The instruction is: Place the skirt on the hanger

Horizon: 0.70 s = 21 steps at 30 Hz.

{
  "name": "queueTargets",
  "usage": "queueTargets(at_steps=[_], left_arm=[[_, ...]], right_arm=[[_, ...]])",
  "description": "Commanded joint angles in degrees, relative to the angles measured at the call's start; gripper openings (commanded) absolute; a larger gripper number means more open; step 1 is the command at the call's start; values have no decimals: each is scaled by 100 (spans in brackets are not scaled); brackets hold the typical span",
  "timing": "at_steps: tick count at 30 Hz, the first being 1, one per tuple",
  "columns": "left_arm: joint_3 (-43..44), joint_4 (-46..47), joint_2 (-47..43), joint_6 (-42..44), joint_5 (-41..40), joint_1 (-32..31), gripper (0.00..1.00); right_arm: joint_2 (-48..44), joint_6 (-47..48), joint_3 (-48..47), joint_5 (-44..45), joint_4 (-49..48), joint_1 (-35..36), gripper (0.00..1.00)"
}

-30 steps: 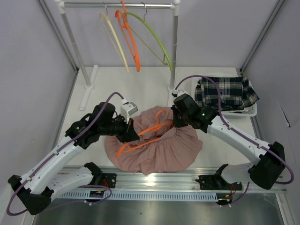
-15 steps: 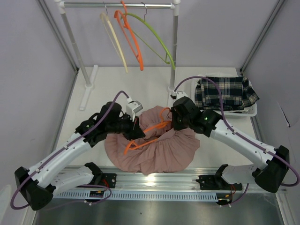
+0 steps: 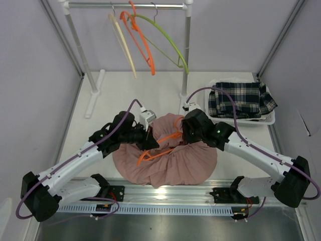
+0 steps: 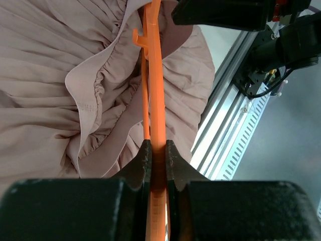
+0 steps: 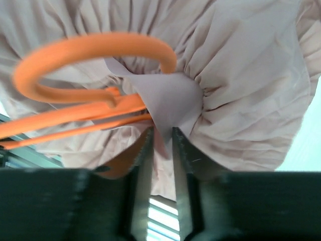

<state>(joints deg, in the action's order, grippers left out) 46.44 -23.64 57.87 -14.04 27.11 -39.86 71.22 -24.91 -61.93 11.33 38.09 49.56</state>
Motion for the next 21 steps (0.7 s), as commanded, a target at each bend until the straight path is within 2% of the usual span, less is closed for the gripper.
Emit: queueTargets(at_steps=[1,11,21], left_arm=[[-99,544,14,-28,198,-31,0],[-267,641,146,-63,233,-31,0],[-205,694,251,-81,321,-75,0]], right_arm=[[-310,-6,233,44,-503,71,35],[-1145,258,480,387,-1347,598,53],[-522,390,454,677,-1892,616,56]])
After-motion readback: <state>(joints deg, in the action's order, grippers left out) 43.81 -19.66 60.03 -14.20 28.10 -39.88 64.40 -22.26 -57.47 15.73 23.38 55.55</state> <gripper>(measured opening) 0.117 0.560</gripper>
